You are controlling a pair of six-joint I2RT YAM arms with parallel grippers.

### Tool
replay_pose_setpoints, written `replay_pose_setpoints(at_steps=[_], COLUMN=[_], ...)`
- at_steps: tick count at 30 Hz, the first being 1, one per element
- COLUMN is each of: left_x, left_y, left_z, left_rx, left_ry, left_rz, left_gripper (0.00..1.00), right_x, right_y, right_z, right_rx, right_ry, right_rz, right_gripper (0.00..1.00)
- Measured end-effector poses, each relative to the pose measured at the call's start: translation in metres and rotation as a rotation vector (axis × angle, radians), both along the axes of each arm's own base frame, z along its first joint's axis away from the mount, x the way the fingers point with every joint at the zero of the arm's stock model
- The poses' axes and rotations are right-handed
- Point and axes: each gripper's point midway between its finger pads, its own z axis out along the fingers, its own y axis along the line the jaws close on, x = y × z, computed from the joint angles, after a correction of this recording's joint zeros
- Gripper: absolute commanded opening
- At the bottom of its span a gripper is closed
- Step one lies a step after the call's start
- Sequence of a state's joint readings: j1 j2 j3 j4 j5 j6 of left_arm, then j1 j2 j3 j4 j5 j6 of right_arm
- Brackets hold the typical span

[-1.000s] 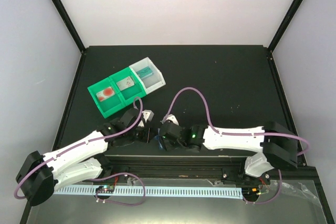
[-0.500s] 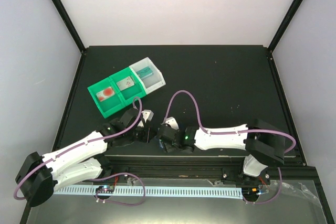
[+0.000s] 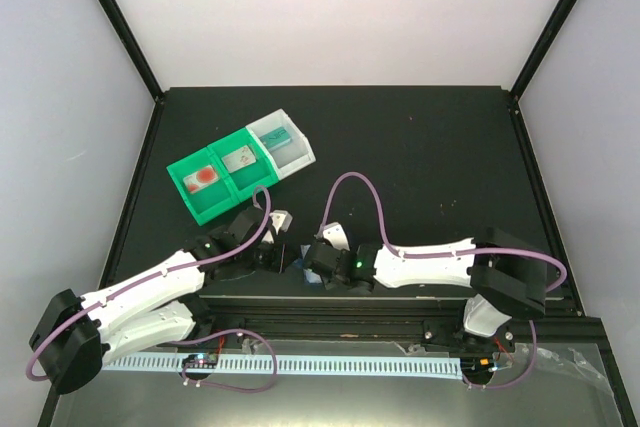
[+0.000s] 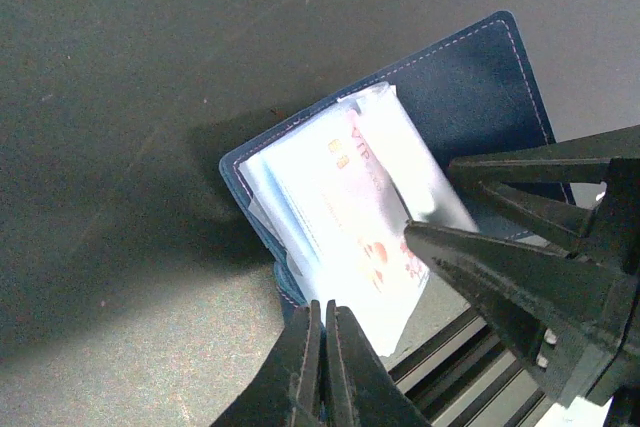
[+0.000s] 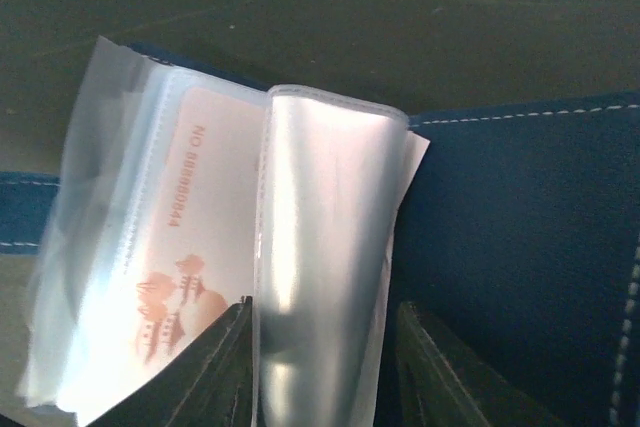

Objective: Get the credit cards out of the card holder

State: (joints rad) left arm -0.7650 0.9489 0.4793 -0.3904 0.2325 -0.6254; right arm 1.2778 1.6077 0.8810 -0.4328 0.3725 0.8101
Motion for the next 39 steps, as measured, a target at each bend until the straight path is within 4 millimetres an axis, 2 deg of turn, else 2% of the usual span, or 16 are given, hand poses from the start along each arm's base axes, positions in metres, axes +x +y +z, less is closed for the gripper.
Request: replay_pose_setpoints(at_steps=[7,11,22,23,25,27,31,35,39], left_x=[0.0,0.002,0.01,0.01,0.01,0.011,0.01,0.009,0.009], left_y=[0.001,0.004,0.015,0.016,0.016,0.016,0.015,0.008,-0.003], left_z=[-0.008,-0.019,-0.029,-0.029,-0.028,-0.027,-0.02,-0.007,0.003], left_rx=[0.018,0.044,0.078,0.077,0.076,0.071,0.047,-0.013,-0.077], left_ry=[0.013,0.032,0.047,0.047,0.046,0.044,0.034,0.016,0.009], left_rz=[0.003,0.016,0.069,0.071,0.074,0.076,0.078,0.06,0.027], left_gripper=[0.02,0.02,0.02,0.02,0.11,0.21,0.3,0.32,0.29], right_x=[0.002,0.001,-0.004,-0.004,-0.004,-0.004,-0.003,-0.002,0.0], right_y=[-0.026,-0.037,-0.057,-0.058,-0.06,-0.061,-0.062,-0.058,-0.05], right_z=[0.002,-0.002,-0.021,-0.021,-0.02,-0.018,-0.011,0.008,0.023], right_rx=[-0.006,-0.004,-0.013,-0.011,-0.005,0.006,0.02,0.072,0.108], right_ry=[-0.028,-0.03,-0.012,-0.012,-0.014,-0.017,-0.023,-0.036,-0.045], right_rz=[-0.045,-0.063,-0.11,-0.115,-0.125,-0.134,-0.139,-0.139,-0.134], right_gripper=[0.18,0.14,0.19,0.19,0.21,0.23,0.25,0.27,0.28])
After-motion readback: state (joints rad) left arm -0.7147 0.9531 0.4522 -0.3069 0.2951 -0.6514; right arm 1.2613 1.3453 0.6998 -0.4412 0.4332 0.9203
